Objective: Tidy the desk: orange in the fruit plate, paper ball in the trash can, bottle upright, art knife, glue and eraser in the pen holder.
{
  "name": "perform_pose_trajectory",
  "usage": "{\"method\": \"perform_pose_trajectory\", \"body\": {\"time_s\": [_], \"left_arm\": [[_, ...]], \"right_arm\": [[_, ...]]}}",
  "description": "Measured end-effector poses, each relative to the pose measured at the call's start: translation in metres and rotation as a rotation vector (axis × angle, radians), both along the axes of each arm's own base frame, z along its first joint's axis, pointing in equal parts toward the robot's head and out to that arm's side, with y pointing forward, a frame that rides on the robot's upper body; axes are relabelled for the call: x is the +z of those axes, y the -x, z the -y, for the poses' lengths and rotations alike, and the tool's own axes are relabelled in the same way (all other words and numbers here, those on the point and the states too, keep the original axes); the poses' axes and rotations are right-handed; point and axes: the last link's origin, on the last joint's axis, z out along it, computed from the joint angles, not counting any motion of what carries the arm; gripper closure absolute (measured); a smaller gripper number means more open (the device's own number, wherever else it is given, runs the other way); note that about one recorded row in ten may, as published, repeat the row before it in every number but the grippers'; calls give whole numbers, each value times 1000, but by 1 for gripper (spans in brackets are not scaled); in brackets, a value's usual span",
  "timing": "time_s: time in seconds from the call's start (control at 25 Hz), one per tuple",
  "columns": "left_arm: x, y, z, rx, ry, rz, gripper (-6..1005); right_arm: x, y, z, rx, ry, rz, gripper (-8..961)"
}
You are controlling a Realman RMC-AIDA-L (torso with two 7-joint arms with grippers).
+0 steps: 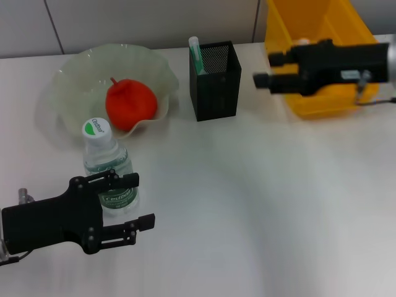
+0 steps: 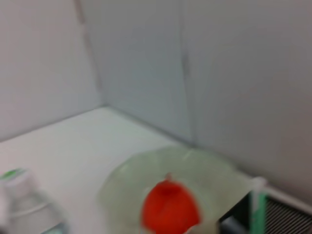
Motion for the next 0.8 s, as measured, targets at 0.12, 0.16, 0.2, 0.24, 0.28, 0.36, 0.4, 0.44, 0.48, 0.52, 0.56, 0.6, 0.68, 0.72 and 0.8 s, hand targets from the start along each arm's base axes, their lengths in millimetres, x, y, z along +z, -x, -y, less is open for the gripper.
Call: {"method": "perform_pose_trajectory", "body": {"time_s": [0.12, 0.16, 0.2, 0.24, 0.28, 0.36, 0.4, 0.44, 0.48, 0.52, 0.56, 0.6, 0.68, 0.72, 0.8], "left_arm": [[4, 0, 1, 11, 21, 11, 213], [4, 0, 1, 11, 21, 11, 213], [7, 1, 2, 10, 24, 20, 213], [7, 1, 2, 10, 24, 20, 213], [9, 1, 3, 9, 23, 30, 213], [14, 2, 7, 8, 18, 50, 213], [14, 2, 9, 6, 22, 57, 213], [14, 2, 9, 6, 22, 57, 213], [14, 2, 9, 6, 22, 57, 213], [15, 3, 10, 4, 28, 59, 213], [14, 3, 13, 6, 47, 64, 213], [14, 2, 14, 8, 58, 68, 213], [15, 2, 16, 9, 71, 73, 213], [16, 2, 17, 9, 82, 74, 213], [17, 2, 18, 10, 104, 72, 213]], "right_arm": [[15, -6, 19, 34, 93, -36, 346], [19, -9, 26, 52, 118, -45, 346], [23, -12, 33, 68, 139, -55, 346], [25, -16, 40, 86, 156, -64, 346], [26, -20, 46, 107, 175, -71, 346], [22, -27, 56, 141, 214, -90, 346], [18, -31, 60, 161, 233, -99, 346], [12, -34, 64, 181, 250, -111, 346], [8, -36, 66, 198, 259, -119, 346], [1, -39, 70, 216, 271, -131, 346], [-4, -41, 71, 232, 277, -136, 346], [-9, -43, 73, 248, 285, -141, 346], [-17, -46, 75, 276, 297, -146, 346], [-21, -47, 76, 291, 304, -145, 346], [-27, -49, 77, 311, 316, -139, 346]]}}
